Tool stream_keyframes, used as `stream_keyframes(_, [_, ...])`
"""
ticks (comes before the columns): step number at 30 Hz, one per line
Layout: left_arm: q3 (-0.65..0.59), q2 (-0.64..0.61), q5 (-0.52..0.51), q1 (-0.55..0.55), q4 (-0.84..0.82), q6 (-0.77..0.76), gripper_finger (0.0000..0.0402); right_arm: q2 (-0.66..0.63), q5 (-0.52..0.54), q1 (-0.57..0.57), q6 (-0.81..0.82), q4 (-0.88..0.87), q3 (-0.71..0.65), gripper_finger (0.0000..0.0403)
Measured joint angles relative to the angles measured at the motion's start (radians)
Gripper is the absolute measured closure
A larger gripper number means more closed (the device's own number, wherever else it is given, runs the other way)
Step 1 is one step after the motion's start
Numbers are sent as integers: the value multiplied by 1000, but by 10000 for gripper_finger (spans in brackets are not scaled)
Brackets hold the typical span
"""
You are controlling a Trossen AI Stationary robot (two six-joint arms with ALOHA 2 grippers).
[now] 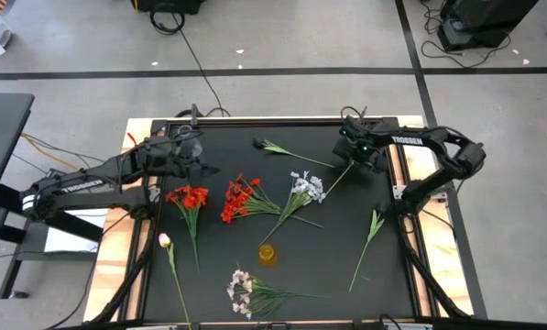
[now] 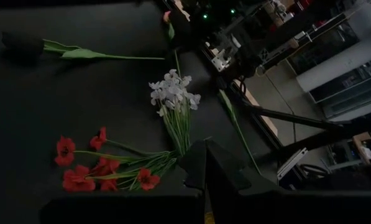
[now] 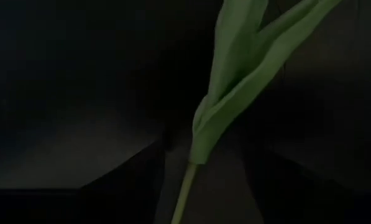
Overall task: Sort flowers into vase by color
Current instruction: Put the top pink flower into the yellow vase
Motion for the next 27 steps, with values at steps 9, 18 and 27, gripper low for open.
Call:
stream_keyframes(9, [0,0,-6,0,-1,10,390,31,1,-9,-12,-13,7,267])
stream_keyframes(18, [0,0,-8,0,0,22,390,28,5,0,-13,-15,5,315])
stream_keyframes(27, [0,0,-9,0,0,53,390,-52,0,59,12,-9,0,347])
